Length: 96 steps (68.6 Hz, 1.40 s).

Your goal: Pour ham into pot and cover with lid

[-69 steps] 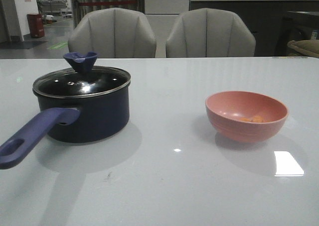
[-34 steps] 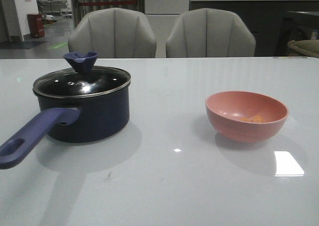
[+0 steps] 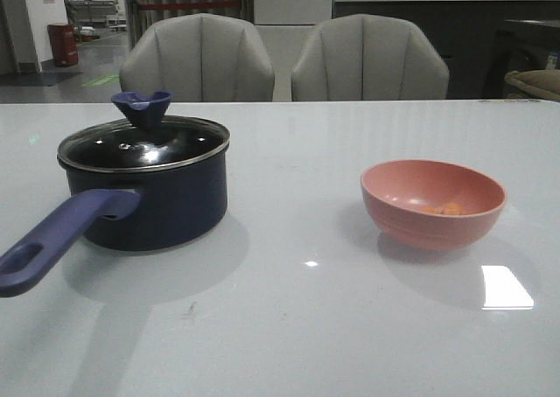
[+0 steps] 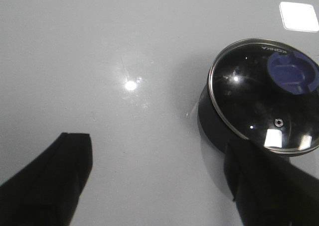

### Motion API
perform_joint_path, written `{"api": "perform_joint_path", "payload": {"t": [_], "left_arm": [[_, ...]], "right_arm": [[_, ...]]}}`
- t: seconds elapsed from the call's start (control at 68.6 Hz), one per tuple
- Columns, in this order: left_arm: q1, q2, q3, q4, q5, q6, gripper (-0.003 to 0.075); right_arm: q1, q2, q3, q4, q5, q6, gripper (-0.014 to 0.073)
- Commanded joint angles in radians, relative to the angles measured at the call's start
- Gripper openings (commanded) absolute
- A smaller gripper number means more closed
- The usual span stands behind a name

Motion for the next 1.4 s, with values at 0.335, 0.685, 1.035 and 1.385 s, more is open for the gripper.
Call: {"api": "perform_joint_path", "payload": {"t": [0.335,0.685,1.035,1.385], "left_arm": [[-0.258,0.356,-0.355,-0.024,0.013,0.002,0.0586],[-0.328,0.614,-0.648,-0.015,0.164,-0.1,0.0588],[-0.328,0.749,-0.778,0.016,0.27,-0.146,0.0631],[-0.341,0.809,-0.798,0.035,0.275,-0.184,0.0631]], "right_arm": [[-0.006,-0.021,-0.006,-0.012,-0.075,0.0,0.0159],[-0.006,-0.021,-0.006,-0.012,-0.075,0.0,0.0159],[-0.006,-0.021,-0.006,-0.012,-0.075,0.0,0.0159],[-0.006,-0.021,-0.006,-0.012,-0.075,0.0,0.0159]]}}
